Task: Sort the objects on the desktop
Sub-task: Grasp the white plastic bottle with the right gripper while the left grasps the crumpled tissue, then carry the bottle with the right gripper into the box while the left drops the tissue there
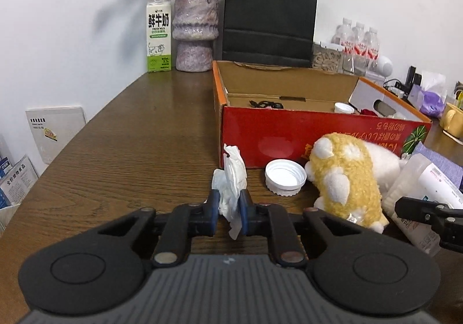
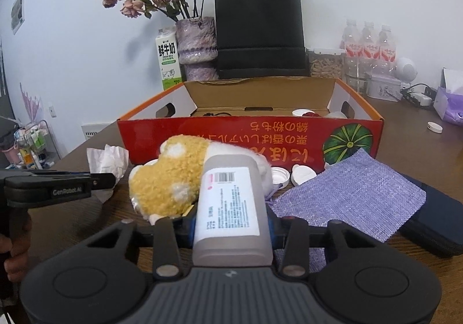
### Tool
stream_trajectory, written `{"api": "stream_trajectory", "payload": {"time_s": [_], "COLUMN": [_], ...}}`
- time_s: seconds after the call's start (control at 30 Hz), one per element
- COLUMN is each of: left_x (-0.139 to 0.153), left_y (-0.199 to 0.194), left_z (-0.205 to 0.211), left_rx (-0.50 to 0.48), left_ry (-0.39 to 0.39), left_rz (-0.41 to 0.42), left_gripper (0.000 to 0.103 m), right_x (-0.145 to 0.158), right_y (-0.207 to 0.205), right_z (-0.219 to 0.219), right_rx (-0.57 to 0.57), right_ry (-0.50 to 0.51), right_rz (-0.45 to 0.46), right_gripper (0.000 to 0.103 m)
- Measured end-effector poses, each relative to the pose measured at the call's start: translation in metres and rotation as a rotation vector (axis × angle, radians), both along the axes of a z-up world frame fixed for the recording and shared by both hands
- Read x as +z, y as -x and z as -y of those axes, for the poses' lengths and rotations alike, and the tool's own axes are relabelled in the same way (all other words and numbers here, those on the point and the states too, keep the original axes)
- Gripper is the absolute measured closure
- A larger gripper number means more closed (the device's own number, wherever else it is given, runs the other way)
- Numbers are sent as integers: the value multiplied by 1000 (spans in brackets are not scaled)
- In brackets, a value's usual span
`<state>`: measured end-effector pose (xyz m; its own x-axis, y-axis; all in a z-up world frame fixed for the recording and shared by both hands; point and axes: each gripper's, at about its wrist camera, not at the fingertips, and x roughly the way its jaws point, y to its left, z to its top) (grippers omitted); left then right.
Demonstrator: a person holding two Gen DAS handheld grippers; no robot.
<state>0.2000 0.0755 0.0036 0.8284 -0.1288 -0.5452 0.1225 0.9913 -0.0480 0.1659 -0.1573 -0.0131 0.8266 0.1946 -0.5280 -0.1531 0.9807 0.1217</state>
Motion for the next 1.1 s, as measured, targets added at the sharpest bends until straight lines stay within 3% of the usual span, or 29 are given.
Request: {"api": "stream_trajectory", "payload": {"time_s": [0.63,0.83,1.1], "left_x": [53,75,98], "left_y": [32,15,-39], "left_z": [12,31,53], "left_rx": [-29,-65,-91], "left_ry": [45,65,71], "left_rz": [163,225,256], "left_gripper": [88,88,88], "right_x": [28,50,85], "right_y": [22,9,-45], "right_z": [20,23,26], "right_rx": [-19,-19,-40], "right_ry": [-26,-15,-20], "right_rz": [114,180,240], "right_gripper": [63,63,63]}}
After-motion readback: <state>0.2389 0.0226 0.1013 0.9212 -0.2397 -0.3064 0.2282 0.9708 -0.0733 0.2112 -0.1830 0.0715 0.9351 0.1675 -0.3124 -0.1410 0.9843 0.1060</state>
